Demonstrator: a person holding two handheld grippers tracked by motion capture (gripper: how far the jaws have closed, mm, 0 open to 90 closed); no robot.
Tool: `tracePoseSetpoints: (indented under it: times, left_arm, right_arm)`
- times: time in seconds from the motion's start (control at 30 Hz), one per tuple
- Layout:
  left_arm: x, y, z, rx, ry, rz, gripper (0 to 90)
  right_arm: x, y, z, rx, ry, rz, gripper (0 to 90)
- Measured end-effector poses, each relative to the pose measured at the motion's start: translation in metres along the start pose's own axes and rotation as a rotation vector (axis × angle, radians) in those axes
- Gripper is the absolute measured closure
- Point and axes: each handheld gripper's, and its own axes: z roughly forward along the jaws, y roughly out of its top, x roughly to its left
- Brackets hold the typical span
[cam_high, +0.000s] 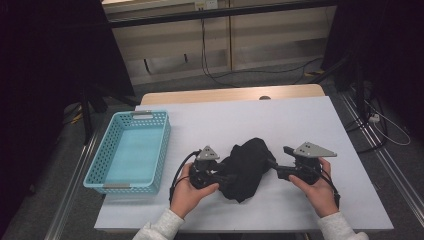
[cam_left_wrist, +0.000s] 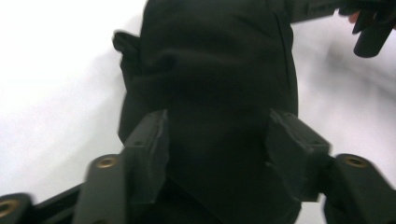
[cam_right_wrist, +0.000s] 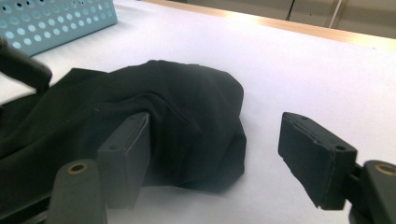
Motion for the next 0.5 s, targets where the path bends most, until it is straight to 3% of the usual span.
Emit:
tracePoseSetpoints:
  times: [0.1, 0.13, 0.27, 0.33, 0.5]
  left_arm:
    - [0.004, -0.006, 0.007, 0.041, 0.042, 0.006, 56.4]
    - [0.007, -0.009, 0.01, 0.046, 0.04, -0.025, 61.0]
    - [0.014, -0.012, 0.015, 0.062, 0.039, -0.07, 82.6]
    - [0.016, -0.009, 0.014, 0.06, 0.027, -0.094, 87.3]
    - [0.025, 0.001, 0.004, -0.011, 0.042, -0.126, 88.9]
  right_arm:
    - [0.001, 0.001, -0.001, -0.017, 0.008, 0.008, 25.1]
    - [0.002, 0.001, -0.001, -0.021, 0.015, 0.01, 25.4]
    - [0.008, 0.002, -0.001, -0.029, 0.046, 0.003, 25.7]
    - [0.013, 0.003, 0.0, -0.025, 0.066, -0.01, 25.6]
    - [0.026, 0.003, 0.004, -0.014, 0.12, -0.046, 26.0]
